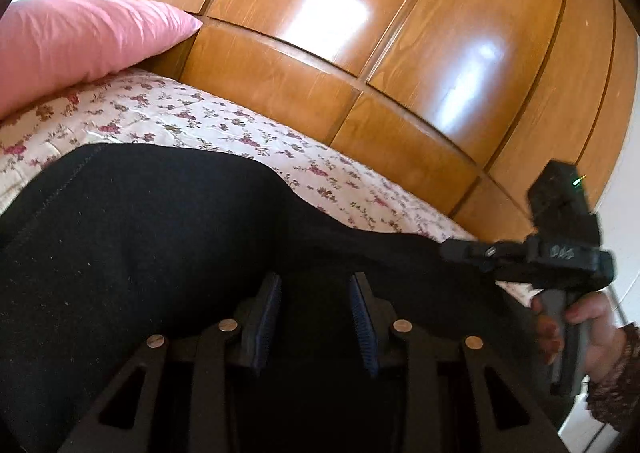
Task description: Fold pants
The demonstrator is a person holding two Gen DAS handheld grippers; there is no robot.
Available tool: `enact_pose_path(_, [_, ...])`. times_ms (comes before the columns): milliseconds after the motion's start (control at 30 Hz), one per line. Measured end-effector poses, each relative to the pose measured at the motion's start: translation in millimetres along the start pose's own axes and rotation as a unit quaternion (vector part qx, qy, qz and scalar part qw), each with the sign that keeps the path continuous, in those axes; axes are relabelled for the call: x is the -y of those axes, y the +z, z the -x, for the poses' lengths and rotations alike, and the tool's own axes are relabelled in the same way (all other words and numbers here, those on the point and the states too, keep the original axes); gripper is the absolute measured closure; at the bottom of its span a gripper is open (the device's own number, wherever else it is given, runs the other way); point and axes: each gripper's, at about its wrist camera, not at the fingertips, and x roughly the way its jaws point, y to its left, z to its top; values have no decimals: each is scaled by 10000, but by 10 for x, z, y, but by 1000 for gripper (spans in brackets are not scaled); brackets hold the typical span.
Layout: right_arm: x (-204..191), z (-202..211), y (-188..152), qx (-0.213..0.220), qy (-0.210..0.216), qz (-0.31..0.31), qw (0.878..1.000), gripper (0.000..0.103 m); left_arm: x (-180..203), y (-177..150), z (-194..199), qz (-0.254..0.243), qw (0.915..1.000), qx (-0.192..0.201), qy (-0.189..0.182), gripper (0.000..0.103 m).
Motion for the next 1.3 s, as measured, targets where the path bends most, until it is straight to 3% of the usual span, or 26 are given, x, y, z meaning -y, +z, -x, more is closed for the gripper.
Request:
enact_pose_path(167, [166,-238,43,-182,716,-337,9967,59,1,-24,51,33,9999,20,-123,67])
enact_pose_path(267, [311,-423,100,-240,771,-830,9933,65,-3,-10,-9,57,9998,9,-177,67])
enact_pose_path(300, [323,-439,100,-133,710,-894,9934,72,-6,-9,-9,62,9998,14,-185,67])
enact_pose_path(333, [308,-428,90,18,498,-849,9951,89,-11,-6,-14,68,9998,16,-190,67])
enact_pose_path(367, [274,-398,76,172,236,-736,9969,92,-10,-6,-20,66,9998,19,-188,67])
enact_pose_path(500, [-81,-167,-8,1063,-264,164,9938,93,6,-4,-35,49,9999,10,-149,67])
enact_pose_path(533, [-142,-207,-19,1019,-515,345,9929,93,11,-2,-42,41,9999,2,-129,67])
enact_pose_path(600, [-59,-433,18,480,-813,181,9954,93,21,-2,-48,15,10000,-19,-87,67])
enact_pose_path(700, [161,-432,84,405,-307,-330,9982,93,5,0,-36,39,9999,-19,-124,67])
enact_pose_path(767, [205,-360,85,488,-238,-473,9974,93,2,0,-36,35,9999,-23,-122,67])
enact_pose_path(800, [155,-273,73,672,-501,-388,9957,82,2,0,-36,35,9999,-21,-117,67])
enact_pose_path(833, [74,-187,48,869,-917,-270,9916,53,1,0,-34,38,9999,-18,-119,67])
enact_pose_path(867, [-18,-63,18,1139,-1496,-153,9820,41,1,0,-36,40,9999,-21,-118,67])
enact_pose_path(900, [-98,94,-34,1463,-1858,-17,9716,37,2,1,-38,35,9999,-26,-111,67])
enact_pose_path(967, [-312,331,-160,1777,-1657,578,9683,37,4,1,-39,28,9999,-29,-99,67])
enact_pose_path(1100, [-637,269,-446,1101,-2132,1898,9520,41,20,4,-47,5,10000,-60,-24,67])
enact_pose_path(1200, [-560,80,-620,479,-2318,2044,9498,40,40,31,-61,-3,9998,-170,92,67])
enact_pose_path(1233, [-522,-15,-626,242,-2410,2008,9492,36,45,52,-69,2,9996,-255,143,67])
enact_pose_path(1300, [-514,-34,-627,208,-2569,1995,9454,25,52,149,-83,98,9981,-559,245,67])
